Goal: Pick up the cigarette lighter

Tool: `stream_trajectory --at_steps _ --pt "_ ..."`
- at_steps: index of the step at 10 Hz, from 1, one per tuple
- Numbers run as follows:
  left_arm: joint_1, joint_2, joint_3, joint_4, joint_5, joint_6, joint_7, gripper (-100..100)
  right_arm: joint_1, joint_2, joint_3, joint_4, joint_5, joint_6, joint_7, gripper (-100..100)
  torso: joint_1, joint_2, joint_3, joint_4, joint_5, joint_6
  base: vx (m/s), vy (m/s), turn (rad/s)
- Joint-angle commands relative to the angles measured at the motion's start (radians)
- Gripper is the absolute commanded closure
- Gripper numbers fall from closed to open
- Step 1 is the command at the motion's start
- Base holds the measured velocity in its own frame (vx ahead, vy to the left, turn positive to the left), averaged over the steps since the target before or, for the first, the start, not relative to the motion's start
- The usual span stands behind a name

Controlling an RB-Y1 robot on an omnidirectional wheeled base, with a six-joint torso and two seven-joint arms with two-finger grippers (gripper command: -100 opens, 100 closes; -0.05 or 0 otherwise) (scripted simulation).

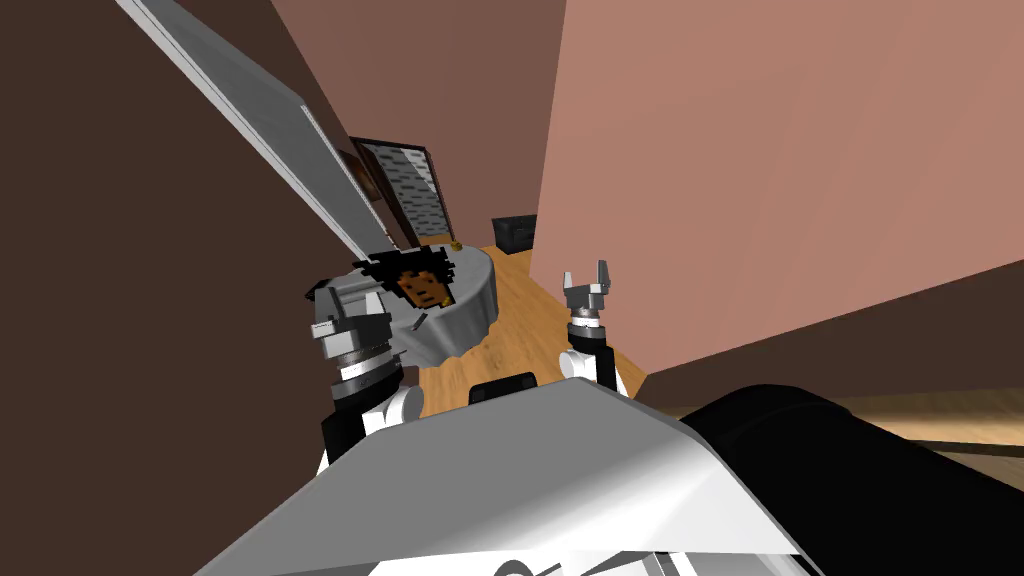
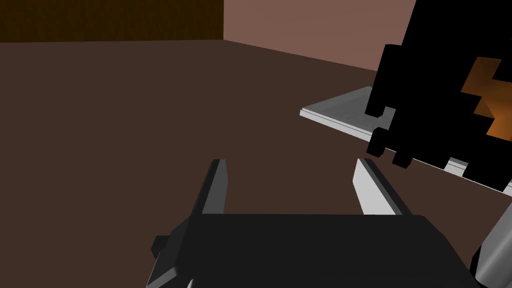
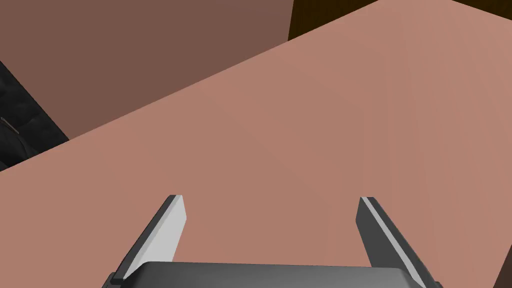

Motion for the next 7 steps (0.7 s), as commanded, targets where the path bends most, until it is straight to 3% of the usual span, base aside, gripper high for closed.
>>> stream_trajectory --at_steps 1,6,7 --pt "0.000 0.048 0.005 0.005 0.015 0.013 0.018 -100 0.000 0.000 0.000 0.000 0.000 0.000 0.000 0 0.000 0.000 0.000 0.000 0.000 0.000 -0.008 0.015 0.100" --pt "0.000 0.194 0.032 0.031 0.086 0.082 0.101 -100 0.000 0.000 0.000 0.000 0.000 0.000 0.000 0 0.002 0.001 0.001 0.000 0.001 0.000 -0.016 0.028 0.112" --pt "0.000 0.201 0.032 0.031 0.086 0.082 0.101 -100 0.000 0.000 0.000 0.000 0.000 0.000 0.000 0 0.002 0.001 0.001 0.000 0.001 0.000 -0.006 0.017 0.052"
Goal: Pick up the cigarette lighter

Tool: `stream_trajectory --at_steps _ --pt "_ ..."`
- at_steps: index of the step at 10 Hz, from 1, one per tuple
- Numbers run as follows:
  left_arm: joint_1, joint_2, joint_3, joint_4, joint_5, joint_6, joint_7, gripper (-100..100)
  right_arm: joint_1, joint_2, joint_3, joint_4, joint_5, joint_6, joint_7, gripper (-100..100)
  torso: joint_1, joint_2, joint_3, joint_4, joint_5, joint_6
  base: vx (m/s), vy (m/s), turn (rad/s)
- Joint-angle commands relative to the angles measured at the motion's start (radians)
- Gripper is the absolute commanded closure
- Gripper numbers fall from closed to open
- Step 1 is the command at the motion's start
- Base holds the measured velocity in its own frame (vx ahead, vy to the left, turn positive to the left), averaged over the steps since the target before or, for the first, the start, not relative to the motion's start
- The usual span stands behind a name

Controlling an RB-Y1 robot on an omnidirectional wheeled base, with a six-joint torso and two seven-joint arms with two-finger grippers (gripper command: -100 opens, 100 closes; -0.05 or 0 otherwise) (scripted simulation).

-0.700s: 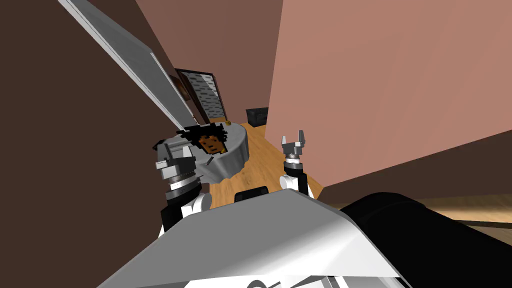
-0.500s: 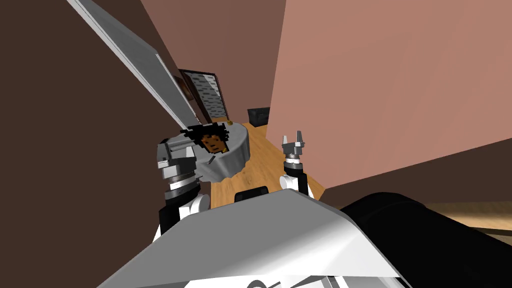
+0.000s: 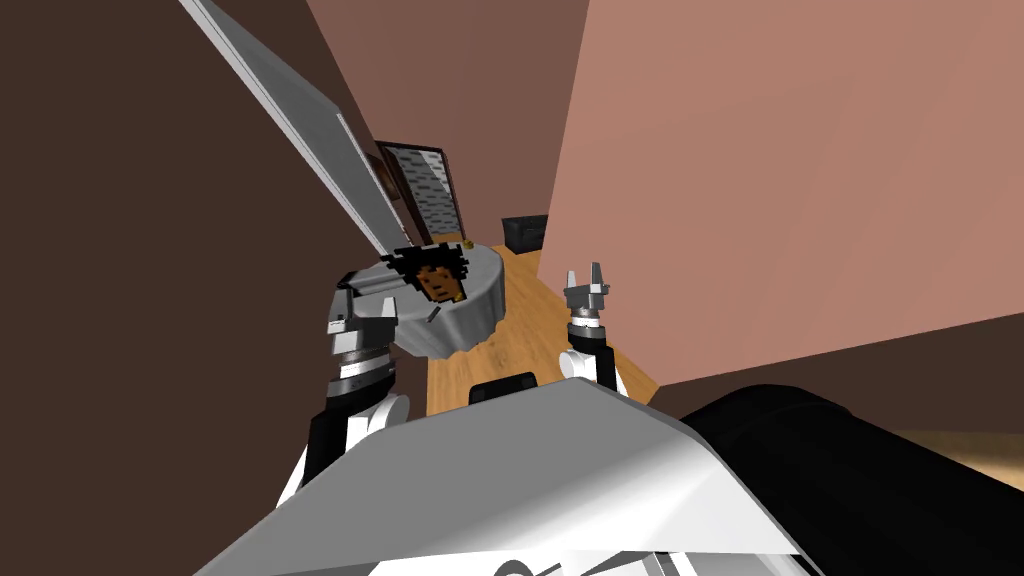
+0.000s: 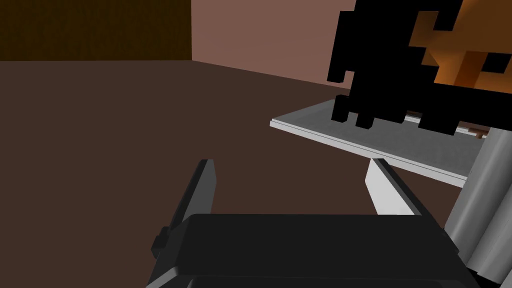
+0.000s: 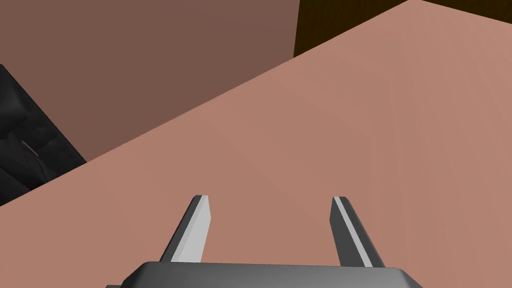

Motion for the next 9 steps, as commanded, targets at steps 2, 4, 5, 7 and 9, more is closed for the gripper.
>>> stream_trajectory --at_steps 2,4,5,7,9 --pt "-0.001 0.077 0.019 0.018 0.047 0.050 0.053 -100 0.000 0.000 0.000 0.000 0.000 0.000 0.000 0 0.000 0.000 0.000 0.000 0.000 0.000 -0.006 0.017 0.133" --pt "-0.001 0.122 0.028 0.027 0.071 0.077 0.080 -100 0.000 0.000 0.000 0.000 0.000 0.000 0.000 0 -0.001 0.000 0.000 0.000 0.000 0.000 -0.001 0.010 0.062" --pt "0.000 0.154 0.039 0.037 0.098 0.107 0.109 -100 0.000 0.000 0.000 0.000 0.000 0.000 0.000 0 0.000 0.000 0.000 0.000 0.000 0.000 0.001 0.012 0.163" --pt "0.000 0.202 0.050 0.048 0.126 0.139 0.139 -100 0.000 0.000 0.000 0.000 0.000 0.000 0.000 0 -0.001 -0.001 0.000 0.000 0.000 0.000 0.002 0.004 0.093" --pt "0.001 0.248 0.063 0.059 0.156 0.175 0.170 -100 0.000 0.000 0.000 0.000 0.000 0.000 0.000 0 -0.001 -0.001 -0.001 0.000 0.000 0.000 0.007 -0.005 0.107"
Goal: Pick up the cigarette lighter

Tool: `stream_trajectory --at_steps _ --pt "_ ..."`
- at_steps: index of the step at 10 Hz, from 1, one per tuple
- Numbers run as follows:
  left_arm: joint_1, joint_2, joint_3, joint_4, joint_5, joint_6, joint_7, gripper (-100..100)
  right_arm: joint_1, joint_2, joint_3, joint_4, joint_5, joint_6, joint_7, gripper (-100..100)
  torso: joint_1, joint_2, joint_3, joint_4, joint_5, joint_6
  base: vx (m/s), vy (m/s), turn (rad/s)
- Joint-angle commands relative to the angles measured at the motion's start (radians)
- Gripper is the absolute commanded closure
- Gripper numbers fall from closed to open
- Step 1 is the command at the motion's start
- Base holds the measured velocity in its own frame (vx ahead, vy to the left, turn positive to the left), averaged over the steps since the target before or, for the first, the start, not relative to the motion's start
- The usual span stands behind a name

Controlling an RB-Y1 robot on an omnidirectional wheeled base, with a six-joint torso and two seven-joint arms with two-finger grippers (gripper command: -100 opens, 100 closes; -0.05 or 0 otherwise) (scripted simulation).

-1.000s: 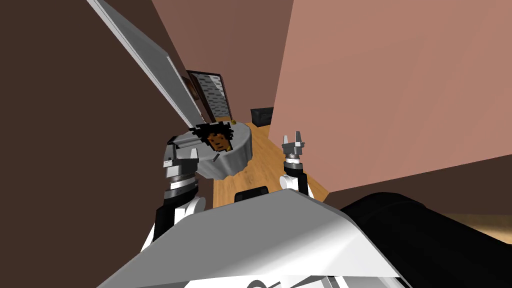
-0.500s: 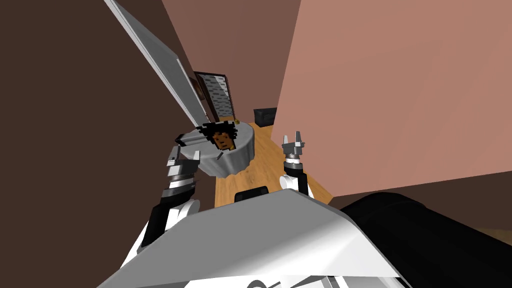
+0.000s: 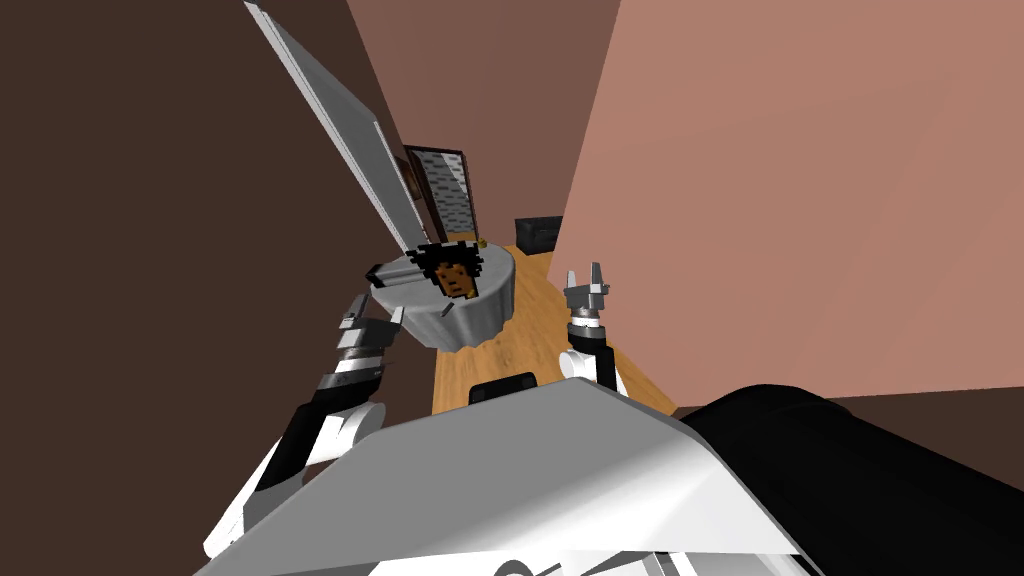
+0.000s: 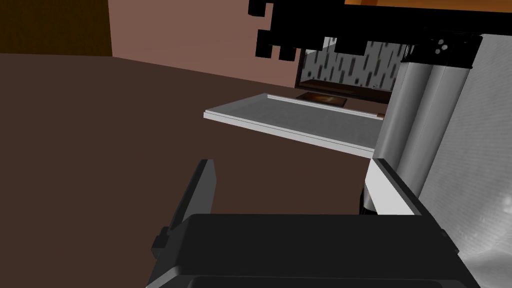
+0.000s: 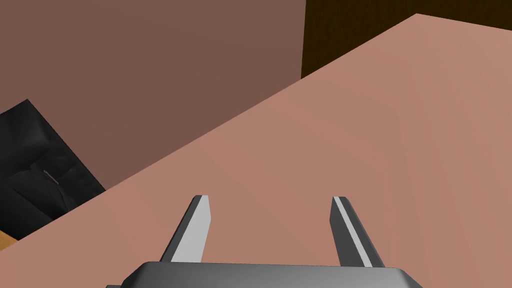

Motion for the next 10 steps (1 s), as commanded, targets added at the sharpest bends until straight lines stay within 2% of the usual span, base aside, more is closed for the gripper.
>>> stream_trajectory --at_steps 1,2,3,4,5,7,8,9,10 --pt "0.009 0.050 0.014 0.011 0.036 0.043 0.039 -100 0.000 0.000 0.000 0.000 0.000 0.000 0.000 0 0.000 0.000 0.000 0.000 0.000 0.000 0.012 -0.010 0.117" --pt "0.010 0.082 0.027 0.023 0.069 0.075 0.072 -100 0.000 0.000 0.000 0.000 0.000 0.000 0.000 0 0.000 0.000 0.000 0.000 0.000 0.000 0.018 -0.020 0.158" --pt "0.010 0.101 0.027 0.023 0.069 0.084 0.072 -100 0.000 0.000 0.000 0.000 0.000 0.000 0.000 0 -0.001 0.000 0.000 0.000 0.000 0.000 0.014 -0.019 0.065" --pt "0.011 0.136 0.042 0.035 0.103 0.127 0.106 -100 0.000 0.000 0.000 0.000 0.000 0.000 0.000 0 -0.001 0.000 0.000 0.000 0.000 0.000 0.013 -0.023 0.102" --pt "0.011 0.145 0.042 0.035 0.103 0.127 0.106 -100 0.000 0.000 0.000 0.000 0.000 0.000 0.000 0 -0.001 0.000 0.000 0.000 0.000 0.000 0.013 -0.026 0.053" --pt "0.014 0.216 0.072 0.061 0.172 0.195 0.172 -100 0.000 0.000 0.000 0.000 0.000 0.000 0.000 0 -0.002 0.000 0.000 0.000 0.000 0.000 0.024 -0.042 0.120" --pt "0.014 0.232 0.072 0.061 0.174 0.220 0.175 -100 0.000 0.000 0.000 0.000 0.000 0.000 0.000 0 -0.003 -0.001 -0.001 0.000 -0.001 0.000 0.025 -0.044 0.052" --pt "0.016 0.272 0.088 0.075 0.211 0.249 0.210 -100 0.000 0.000 0.000 0.000 0.000 0.000 0.000 0 -0.003 -0.001 -0.001 0.000 -0.001 0.000 0.023 -0.054 0.092" --pt "0.016 0.276 0.088 0.075 0.211 0.269 0.210 -100 0.000 0.000 0.000 0.000 0.000 0.000 0.000 0 -0.003 -0.001 -0.001 0.000 -0.001 0.000 0.022 -0.042 0.044"
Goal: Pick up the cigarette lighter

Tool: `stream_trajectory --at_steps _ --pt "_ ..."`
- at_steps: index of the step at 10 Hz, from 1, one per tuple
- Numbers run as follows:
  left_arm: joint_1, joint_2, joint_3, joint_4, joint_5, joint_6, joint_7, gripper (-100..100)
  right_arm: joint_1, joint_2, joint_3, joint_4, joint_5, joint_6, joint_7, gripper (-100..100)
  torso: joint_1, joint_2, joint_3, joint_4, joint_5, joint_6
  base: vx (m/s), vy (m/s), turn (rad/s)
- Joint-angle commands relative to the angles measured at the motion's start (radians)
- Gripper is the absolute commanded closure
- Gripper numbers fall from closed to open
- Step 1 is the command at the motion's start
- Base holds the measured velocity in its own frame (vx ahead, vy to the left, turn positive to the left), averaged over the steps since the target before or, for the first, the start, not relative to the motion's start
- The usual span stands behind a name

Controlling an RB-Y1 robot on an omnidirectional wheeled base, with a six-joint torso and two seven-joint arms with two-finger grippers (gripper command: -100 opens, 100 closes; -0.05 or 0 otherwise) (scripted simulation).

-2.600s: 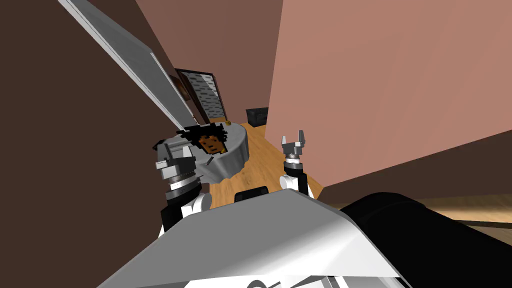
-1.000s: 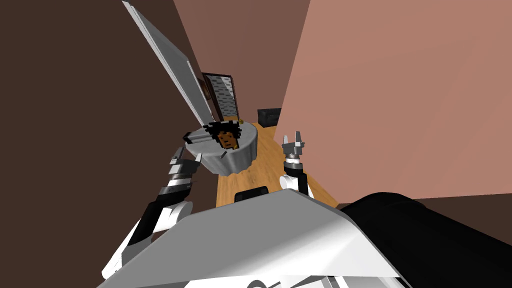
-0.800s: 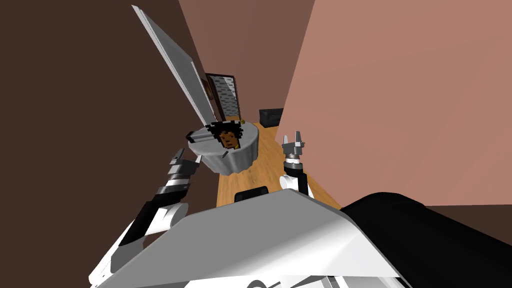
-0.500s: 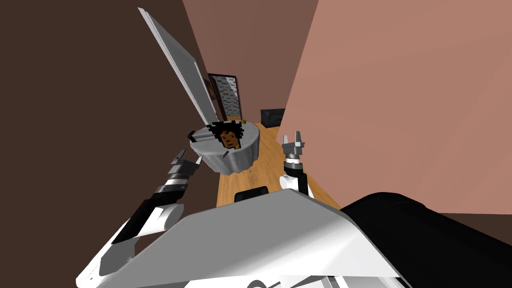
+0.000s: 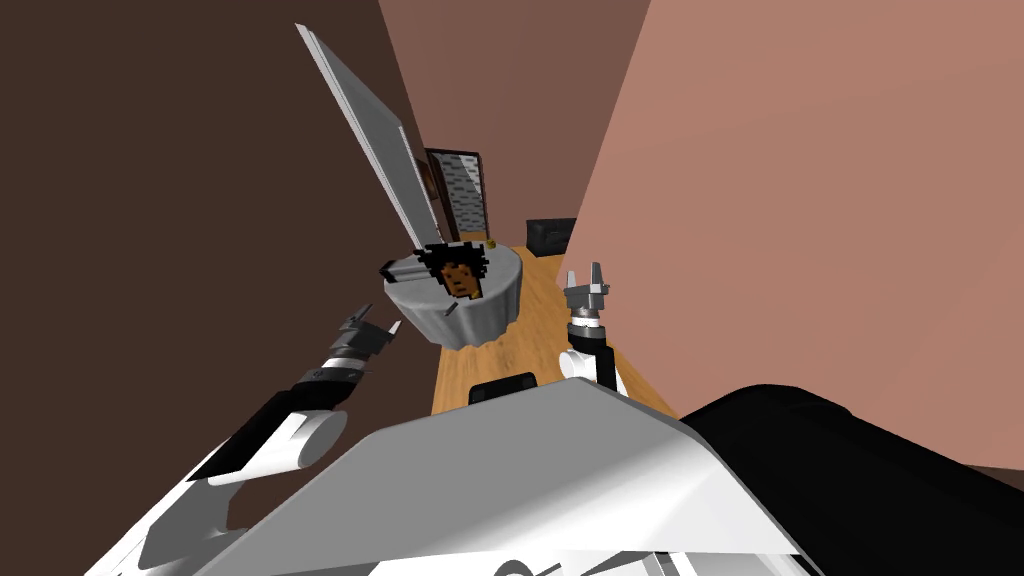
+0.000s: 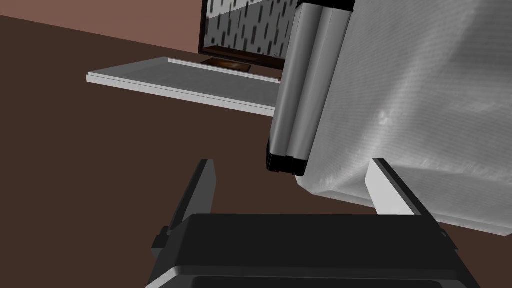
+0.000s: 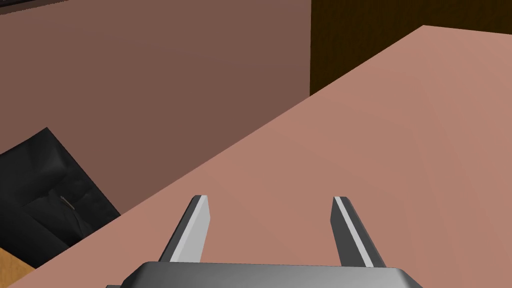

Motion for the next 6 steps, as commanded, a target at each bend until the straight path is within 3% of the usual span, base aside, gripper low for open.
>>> stream_trajectory --at_steps 1,2,3,4,5,6 --pt "0.002 0.050 0.019 0.016 0.043 0.050 0.040 -100 0.000 0.000 0.000 0.000 0.000 0.000 0.000 0 0.000 0.000 0.000 0.000 0.000 0.000 0.019 -0.043 0.062" --pt "0.002 0.051 0.019 0.016 0.043 0.069 0.040 -100 0.000 0.000 0.000 0.000 0.000 0.000 0.000 0 0.000 0.000 0.000 0.000 0.000 0.000 0.020 -0.040 0.045" --pt "0.004 0.093 0.036 0.030 0.081 0.103 0.074 -100 0.000 0.000 0.000 0.000 0.000 0.000 0.000 0 0.000 0.000 0.000 0.000 0.000 0.000 0.029 -0.060 0.074" --pt "0.004 0.093 0.036 0.030 0.081 0.123 0.074 -100 0.000 0.000 0.000 0.000 0.000 0.000 0.000 0 -0.001 0.000 0.000 0.000 0.000 0.000 0.029 -0.053 0.037" --pt "0.005 0.135 0.053 0.045 0.119 0.152 0.108 -100 0.000 0.000 0.000 0.000 0.000 0.000 0.000 0 -0.001 0.000 0.000 0.000 0.000 0.000 0.027 -0.054 0.062" --pt "0.005 0.135 0.053 0.045 0.119 0.177 0.108 -100 0.000 0.000 0.000 0.000 0.000 0.000 0.000 0 -0.001 0.000 0.000 0.000 0.000 0.000 0.026 -0.056 0.037"
